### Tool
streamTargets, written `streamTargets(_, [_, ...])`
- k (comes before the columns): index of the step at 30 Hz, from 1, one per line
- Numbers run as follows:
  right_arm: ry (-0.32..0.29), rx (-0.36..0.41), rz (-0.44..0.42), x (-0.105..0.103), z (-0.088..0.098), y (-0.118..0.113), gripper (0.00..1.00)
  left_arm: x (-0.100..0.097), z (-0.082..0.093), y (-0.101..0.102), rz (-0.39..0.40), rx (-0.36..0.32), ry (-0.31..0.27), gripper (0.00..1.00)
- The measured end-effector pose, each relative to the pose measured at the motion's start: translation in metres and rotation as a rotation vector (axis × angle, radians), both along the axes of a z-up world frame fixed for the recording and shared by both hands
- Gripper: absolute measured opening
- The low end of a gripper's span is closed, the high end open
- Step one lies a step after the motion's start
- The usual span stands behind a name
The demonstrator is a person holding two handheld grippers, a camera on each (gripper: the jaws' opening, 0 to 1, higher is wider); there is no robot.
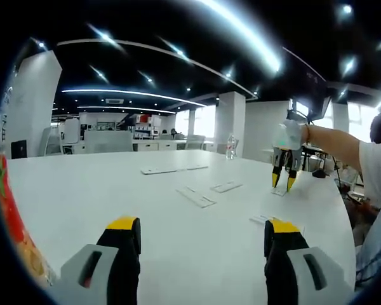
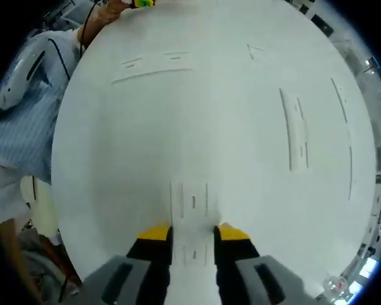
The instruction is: Locate the socket holder cover, grip the socket holder cover, clip it into the socket holder slot.
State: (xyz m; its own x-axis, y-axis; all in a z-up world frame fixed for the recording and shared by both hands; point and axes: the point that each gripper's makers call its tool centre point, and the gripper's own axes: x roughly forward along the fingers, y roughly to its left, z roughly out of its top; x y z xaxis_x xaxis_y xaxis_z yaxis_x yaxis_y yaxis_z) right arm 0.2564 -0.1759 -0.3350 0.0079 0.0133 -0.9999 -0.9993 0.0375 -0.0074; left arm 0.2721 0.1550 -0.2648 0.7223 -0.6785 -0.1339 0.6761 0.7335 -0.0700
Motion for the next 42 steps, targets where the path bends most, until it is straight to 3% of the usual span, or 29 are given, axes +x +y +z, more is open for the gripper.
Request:
streamTargets(19, [-0.01,-0.03,0.007,-0.004,0.004,-0.002,0.26,0.0,-0.002,-0.001,-0.004,0.003,0.01,0.79])
streamTargets(30, [-0.02,-0.029,0.002,-0.007,0.015,-0.003,0.25,-0.001,-0.003,-0.003,-0.013,0.005,0.014,0.79])
streamTargets(42, [-0.06,-0.059,0.003,0.005,0.031,-0.01,0.25,-0.004,-0.008,-0.01,-0.036,0.023,0.029,0.79])
